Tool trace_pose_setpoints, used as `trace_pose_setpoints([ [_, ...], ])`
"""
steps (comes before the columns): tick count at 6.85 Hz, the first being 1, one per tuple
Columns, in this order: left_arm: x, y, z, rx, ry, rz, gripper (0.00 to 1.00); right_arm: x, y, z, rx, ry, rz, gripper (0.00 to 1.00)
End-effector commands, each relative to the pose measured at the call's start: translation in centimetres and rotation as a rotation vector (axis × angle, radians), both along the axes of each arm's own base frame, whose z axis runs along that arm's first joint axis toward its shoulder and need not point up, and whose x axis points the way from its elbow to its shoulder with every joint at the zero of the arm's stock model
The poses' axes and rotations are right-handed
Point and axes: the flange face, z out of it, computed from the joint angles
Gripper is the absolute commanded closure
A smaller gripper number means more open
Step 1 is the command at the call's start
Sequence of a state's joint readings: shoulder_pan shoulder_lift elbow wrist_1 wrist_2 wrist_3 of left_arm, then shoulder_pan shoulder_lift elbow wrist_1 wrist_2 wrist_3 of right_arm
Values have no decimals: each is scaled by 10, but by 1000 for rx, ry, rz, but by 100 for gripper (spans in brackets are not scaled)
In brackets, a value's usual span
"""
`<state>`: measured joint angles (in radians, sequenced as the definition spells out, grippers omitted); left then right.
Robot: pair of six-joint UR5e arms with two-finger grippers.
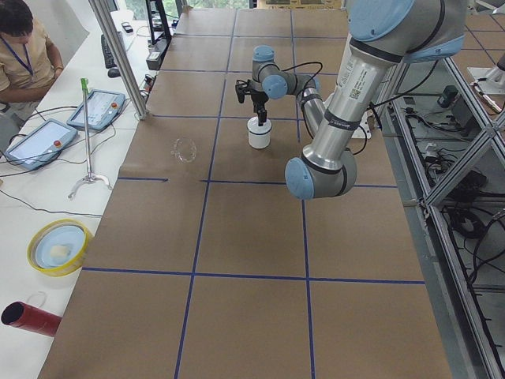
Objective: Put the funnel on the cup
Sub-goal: 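Lower the left gripper and close it on the lid's knob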
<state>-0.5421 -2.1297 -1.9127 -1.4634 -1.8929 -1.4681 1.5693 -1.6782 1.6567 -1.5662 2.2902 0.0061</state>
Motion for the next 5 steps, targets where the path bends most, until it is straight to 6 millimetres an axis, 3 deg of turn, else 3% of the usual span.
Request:
trace_pose_setpoints([
  [1,0,0,0,-1,-2,1,29,0,0,0,0,0,0,0],
  [5,-1,4,-4,3,7,5,29,0,0,0,0,0,0,0],
])
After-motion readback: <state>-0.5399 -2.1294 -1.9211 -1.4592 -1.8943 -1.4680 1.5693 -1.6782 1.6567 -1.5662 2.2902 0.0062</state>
